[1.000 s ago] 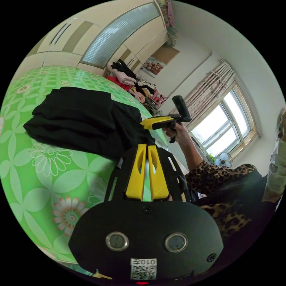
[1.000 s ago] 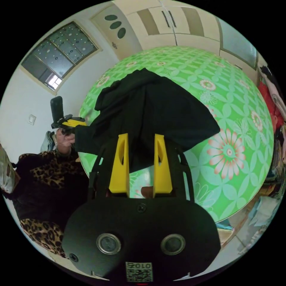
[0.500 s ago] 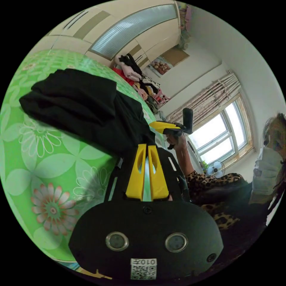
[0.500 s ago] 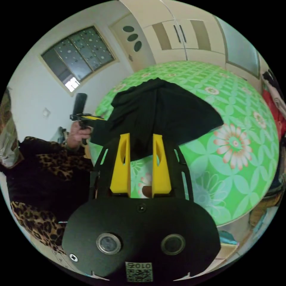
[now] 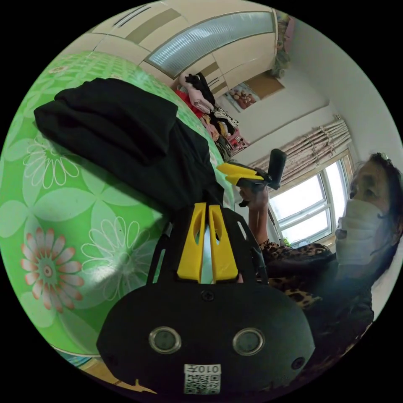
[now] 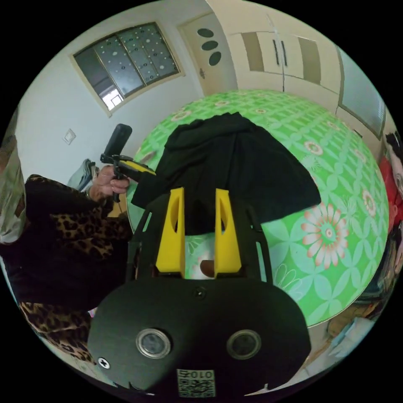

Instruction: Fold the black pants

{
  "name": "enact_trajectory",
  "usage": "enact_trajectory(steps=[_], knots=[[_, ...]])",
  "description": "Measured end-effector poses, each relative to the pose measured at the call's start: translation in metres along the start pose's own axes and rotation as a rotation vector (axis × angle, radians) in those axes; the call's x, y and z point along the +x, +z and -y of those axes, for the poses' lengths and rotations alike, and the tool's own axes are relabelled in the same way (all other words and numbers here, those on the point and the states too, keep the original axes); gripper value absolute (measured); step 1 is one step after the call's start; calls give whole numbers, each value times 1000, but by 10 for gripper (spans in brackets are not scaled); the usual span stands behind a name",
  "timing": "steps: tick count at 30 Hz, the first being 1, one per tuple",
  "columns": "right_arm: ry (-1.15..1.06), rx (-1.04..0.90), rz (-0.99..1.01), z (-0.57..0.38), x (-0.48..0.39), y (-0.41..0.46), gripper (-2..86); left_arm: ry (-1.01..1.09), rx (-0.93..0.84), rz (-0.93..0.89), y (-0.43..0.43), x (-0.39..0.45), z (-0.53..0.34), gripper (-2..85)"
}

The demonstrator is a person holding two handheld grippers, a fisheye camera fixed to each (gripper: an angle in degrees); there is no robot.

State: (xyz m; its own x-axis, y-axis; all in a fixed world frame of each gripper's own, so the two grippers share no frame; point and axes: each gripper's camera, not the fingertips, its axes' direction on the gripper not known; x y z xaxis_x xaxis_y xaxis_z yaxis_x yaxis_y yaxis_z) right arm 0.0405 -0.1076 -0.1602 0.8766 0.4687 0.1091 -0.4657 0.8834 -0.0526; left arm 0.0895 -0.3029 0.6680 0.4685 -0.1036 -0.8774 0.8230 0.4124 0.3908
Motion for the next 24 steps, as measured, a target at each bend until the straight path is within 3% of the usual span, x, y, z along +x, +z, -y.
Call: enact_trajectory(steps=[2,6,16,24], knots=[[-23,-107,23,9,1,17,87,-6,-6,10,1,2,2,-2],[-7,-92,-93,7,5,11,36,-22,-1,0,0,4,4,-2],[70,243,153,-20,68,-72,19,65,83,-84,-14,37,34,-2],[123,212,263,-8,116,-84,19,-44,27,-206,21,23,51,-2]])
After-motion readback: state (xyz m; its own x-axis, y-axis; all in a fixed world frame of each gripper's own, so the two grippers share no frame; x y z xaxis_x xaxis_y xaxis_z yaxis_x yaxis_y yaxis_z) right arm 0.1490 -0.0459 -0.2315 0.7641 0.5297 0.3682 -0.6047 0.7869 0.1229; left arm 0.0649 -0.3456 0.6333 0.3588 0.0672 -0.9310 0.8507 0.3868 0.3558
